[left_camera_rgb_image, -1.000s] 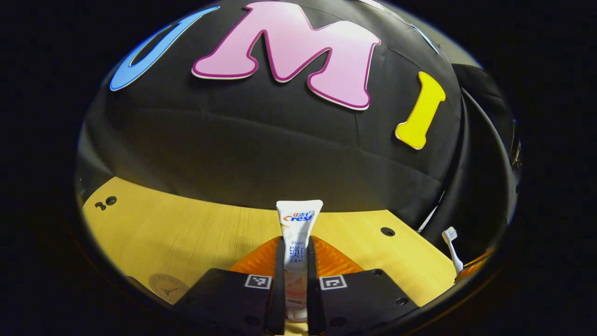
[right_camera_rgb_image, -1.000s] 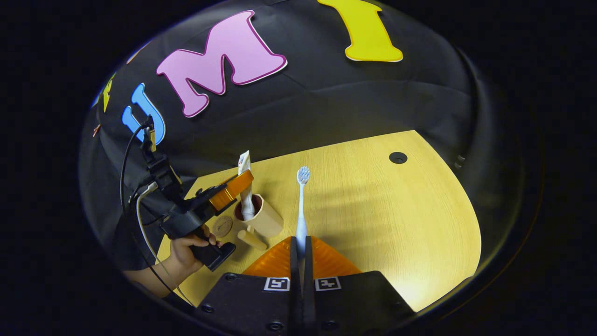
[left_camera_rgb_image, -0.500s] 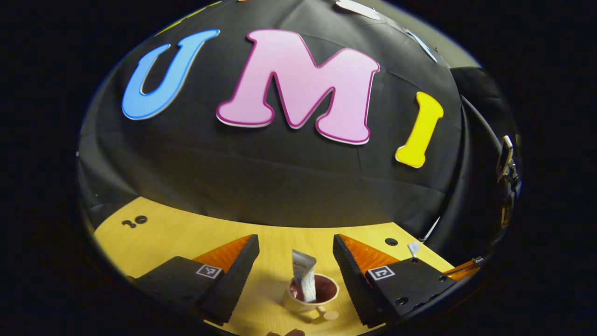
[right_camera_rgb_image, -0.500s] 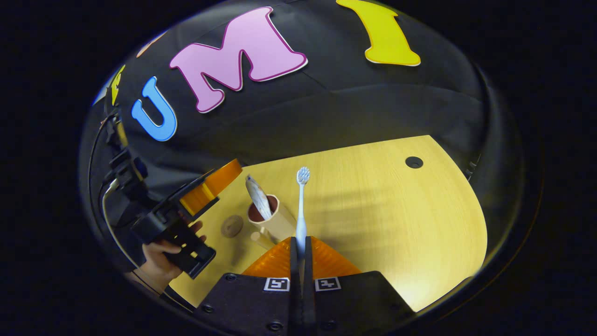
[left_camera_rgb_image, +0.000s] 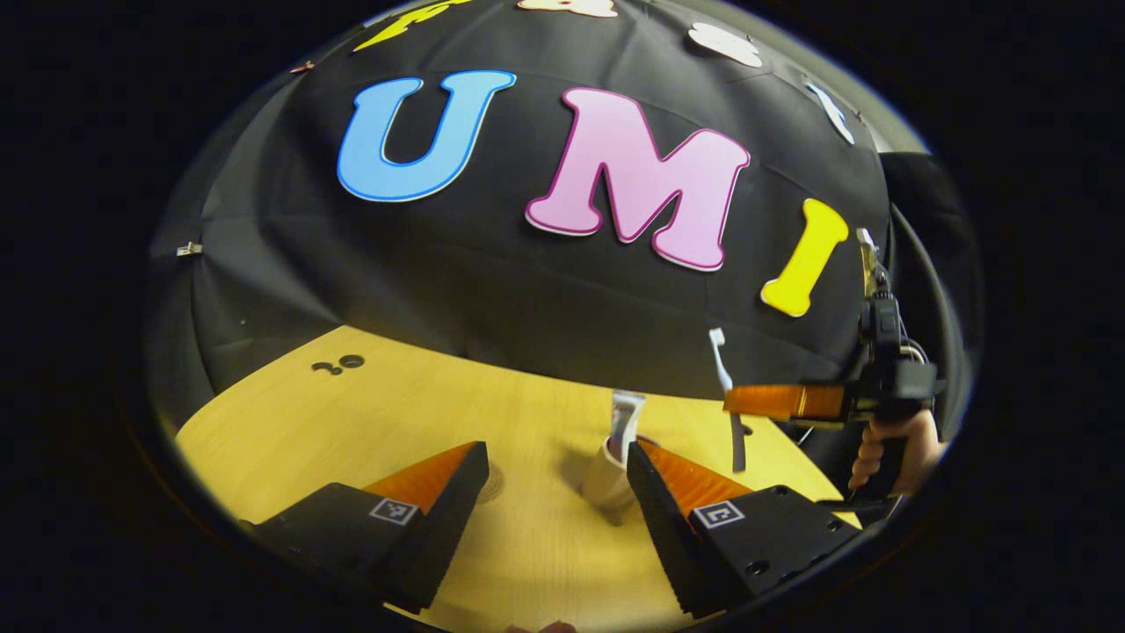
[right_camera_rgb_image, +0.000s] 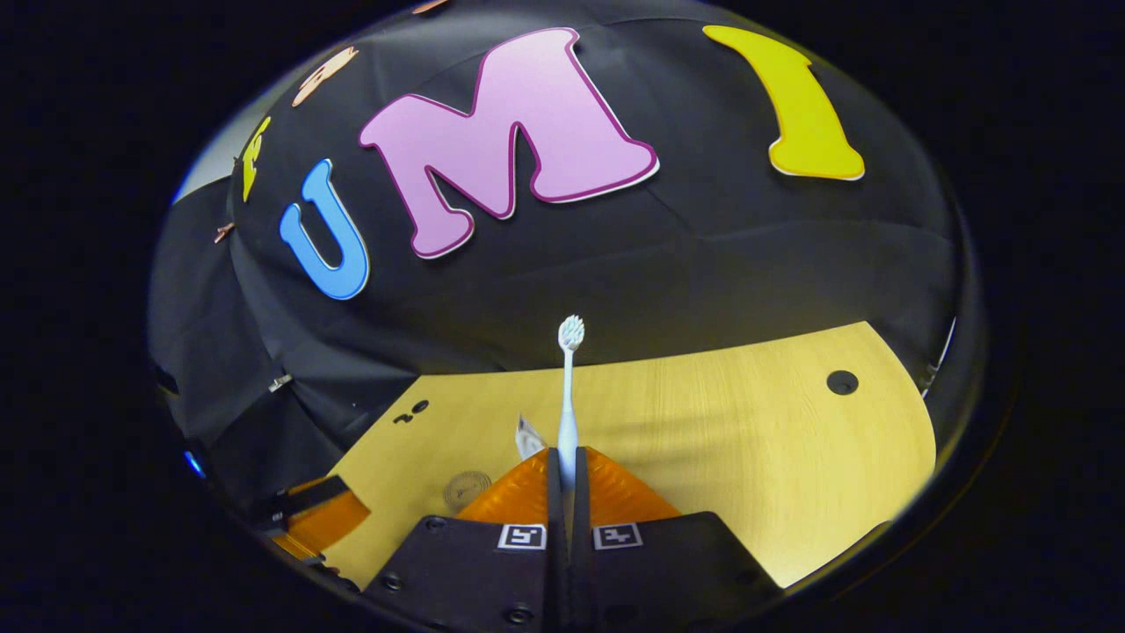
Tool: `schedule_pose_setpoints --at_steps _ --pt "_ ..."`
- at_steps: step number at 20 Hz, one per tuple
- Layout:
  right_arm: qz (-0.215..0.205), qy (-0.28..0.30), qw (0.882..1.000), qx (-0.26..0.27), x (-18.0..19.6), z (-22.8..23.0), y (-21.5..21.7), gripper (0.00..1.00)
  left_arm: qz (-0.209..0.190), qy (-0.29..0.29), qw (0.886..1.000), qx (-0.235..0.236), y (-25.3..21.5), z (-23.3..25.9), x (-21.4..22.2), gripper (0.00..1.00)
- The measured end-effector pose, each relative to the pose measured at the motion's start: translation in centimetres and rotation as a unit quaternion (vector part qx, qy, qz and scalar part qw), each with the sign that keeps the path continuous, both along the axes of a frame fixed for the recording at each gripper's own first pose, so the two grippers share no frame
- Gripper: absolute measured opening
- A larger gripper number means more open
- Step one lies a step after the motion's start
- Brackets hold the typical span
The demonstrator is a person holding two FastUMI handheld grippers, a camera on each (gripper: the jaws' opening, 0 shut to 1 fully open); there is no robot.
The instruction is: Put the toothbrush and toothpaste on the desktop into the cup, then pick up the cup and place it on the coaster on the desktop.
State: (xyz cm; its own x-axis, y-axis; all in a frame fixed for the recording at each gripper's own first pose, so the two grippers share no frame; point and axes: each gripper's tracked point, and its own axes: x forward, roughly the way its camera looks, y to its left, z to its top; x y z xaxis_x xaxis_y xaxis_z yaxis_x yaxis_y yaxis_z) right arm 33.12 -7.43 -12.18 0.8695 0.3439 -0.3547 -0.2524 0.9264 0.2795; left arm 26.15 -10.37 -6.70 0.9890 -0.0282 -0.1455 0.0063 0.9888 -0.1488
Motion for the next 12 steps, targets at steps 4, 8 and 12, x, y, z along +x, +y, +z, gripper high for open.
schedule_pose_setpoints --at_steps 4,8,12 --pt "-0.006 -0.036 0.999 0.008 3.0 -0.4 1.1 0.05 0.013 0.008 1.0 -0.014 1.2 -1.2 -1.4 0.98" --pt "-0.006 -0.049 0.998 0.028 5.4 -1.9 2.5 0.05 0.017 0.011 1.0 -0.015 1.4 -1.6 -1.3 0.97" --pt "-0.005 -0.058 0.998 0.019 7.1 -4.0 2.9 0.05 0.015 0.012 1.0 -0.02 1.1 -2.5 -1.0 0.98"
